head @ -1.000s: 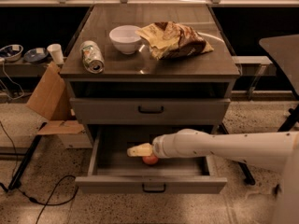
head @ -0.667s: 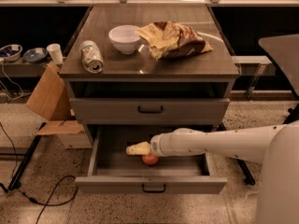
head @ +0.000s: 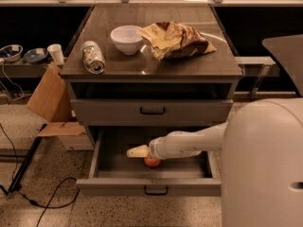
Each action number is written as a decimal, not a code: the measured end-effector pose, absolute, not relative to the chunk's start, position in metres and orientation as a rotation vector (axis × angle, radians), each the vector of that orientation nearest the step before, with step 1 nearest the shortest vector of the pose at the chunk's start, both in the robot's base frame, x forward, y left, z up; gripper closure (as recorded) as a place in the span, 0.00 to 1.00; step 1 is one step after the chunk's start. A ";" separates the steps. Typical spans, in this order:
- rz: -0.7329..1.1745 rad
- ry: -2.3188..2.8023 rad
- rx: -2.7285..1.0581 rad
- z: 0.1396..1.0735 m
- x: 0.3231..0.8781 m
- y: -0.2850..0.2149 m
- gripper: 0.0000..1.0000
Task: Pick apple from middle drawer and place on counter
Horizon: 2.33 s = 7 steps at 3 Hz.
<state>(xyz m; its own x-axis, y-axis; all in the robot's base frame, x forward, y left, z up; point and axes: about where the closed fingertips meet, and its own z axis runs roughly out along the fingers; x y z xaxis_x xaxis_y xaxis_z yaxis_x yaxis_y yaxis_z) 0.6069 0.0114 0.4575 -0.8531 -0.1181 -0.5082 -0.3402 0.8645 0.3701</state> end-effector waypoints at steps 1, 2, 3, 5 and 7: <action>0.602 2.588 -0.313 0.440 0.609 0.015 0.00; 0.590 2.612 -0.300 0.425 0.609 0.019 0.00; 0.575 2.637 -0.296 0.413 0.609 0.027 0.00; 0.535 2.670 -0.289 0.395 0.605 0.034 0.00; 0.438 2.747 -0.249 0.377 0.609 0.038 0.16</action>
Offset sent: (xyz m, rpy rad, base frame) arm 0.0034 0.0107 -0.0476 -0.0485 0.0662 -0.0429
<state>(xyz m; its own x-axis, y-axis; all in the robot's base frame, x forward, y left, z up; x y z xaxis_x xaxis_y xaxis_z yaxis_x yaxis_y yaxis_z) 0.6090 0.0382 0.3767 -0.9244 -0.1168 -0.3631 -0.2239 0.9369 0.2685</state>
